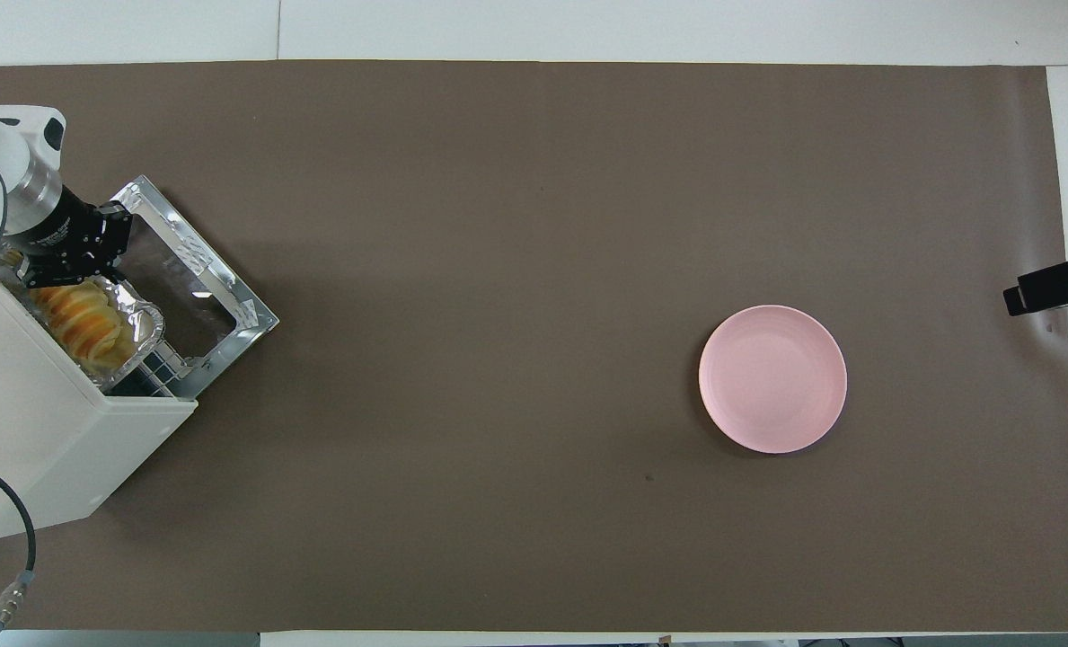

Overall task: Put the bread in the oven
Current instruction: 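Open the left gripper and withdraw it from the oven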

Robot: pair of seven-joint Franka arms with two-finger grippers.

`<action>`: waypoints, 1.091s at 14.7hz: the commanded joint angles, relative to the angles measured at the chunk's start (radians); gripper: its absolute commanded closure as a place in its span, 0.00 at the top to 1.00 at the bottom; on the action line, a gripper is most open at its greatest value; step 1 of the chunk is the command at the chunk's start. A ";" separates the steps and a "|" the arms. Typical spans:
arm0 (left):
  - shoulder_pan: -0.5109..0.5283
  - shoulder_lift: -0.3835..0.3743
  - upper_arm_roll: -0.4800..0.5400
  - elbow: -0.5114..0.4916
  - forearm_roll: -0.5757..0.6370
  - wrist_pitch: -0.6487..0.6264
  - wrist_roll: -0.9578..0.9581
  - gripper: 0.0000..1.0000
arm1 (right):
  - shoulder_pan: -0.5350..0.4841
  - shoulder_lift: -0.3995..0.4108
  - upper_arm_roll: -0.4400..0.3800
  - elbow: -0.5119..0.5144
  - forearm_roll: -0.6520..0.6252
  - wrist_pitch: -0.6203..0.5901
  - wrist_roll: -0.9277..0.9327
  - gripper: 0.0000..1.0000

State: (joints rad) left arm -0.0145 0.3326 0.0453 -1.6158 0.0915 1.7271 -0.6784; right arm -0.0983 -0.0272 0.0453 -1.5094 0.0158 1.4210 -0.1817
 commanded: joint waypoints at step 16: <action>0.007 -0.035 -0.007 0.046 0.051 0.049 0.074 1.00 | -0.004 -0.017 0.004 -0.015 -0.007 -0.031 -0.015 1.00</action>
State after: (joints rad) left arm -0.0047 0.3128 0.0396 -1.6096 0.1266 1.7852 -0.6159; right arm -0.0983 -0.0282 0.0456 -1.5094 0.0158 1.3997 -0.1817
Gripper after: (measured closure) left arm 0.048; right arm 0.000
